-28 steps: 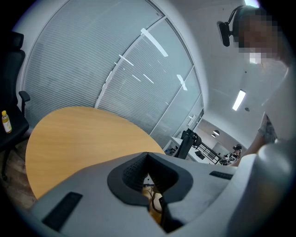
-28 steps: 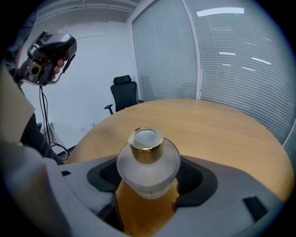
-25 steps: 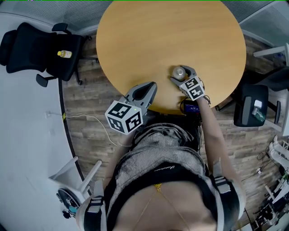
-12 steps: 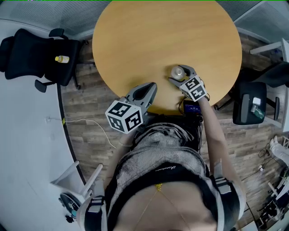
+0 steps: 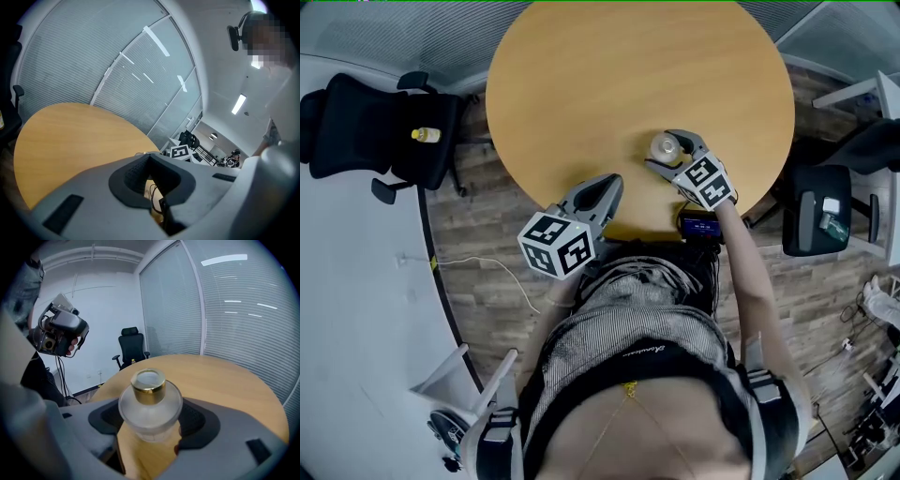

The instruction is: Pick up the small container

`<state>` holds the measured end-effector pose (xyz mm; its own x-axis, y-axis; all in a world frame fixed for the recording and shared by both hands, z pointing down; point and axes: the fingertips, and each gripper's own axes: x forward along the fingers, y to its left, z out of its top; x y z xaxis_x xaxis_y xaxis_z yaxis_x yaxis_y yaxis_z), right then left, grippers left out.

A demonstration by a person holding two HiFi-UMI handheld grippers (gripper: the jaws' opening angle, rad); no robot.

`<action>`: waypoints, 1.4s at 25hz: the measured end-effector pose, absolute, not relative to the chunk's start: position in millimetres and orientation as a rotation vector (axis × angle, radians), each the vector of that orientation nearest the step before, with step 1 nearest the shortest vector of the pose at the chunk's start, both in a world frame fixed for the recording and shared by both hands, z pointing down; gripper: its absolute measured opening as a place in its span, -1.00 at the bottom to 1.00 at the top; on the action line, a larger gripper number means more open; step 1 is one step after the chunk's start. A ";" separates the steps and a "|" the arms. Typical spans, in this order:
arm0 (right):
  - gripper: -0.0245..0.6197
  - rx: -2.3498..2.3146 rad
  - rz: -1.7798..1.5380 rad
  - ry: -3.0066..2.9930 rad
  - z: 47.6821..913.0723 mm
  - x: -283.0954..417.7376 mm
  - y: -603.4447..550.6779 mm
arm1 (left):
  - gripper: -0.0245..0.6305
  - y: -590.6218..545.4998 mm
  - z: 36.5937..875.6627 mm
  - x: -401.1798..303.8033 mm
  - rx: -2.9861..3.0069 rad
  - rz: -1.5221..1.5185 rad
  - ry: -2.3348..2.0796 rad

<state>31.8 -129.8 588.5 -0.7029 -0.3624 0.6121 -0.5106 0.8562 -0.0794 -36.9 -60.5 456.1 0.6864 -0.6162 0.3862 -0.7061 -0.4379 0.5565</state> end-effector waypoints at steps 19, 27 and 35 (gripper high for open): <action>0.13 0.708 0.317 -2.456 505.4 28.3 -129.2 | -0.91 -61.3 456.3 -31.7 2.197 0.158 -0.991; 0.13 0.721 0.309 -2.450 482.0 27.0 -125.8 | -0.91 -60.8 456.3 -32.8 2.199 0.153 -0.991; 0.13 0.739 0.304 -2.469 452.7 19.2 -126.2 | -0.91 -58.7 458.5 -36.2 2.194 0.158 -0.983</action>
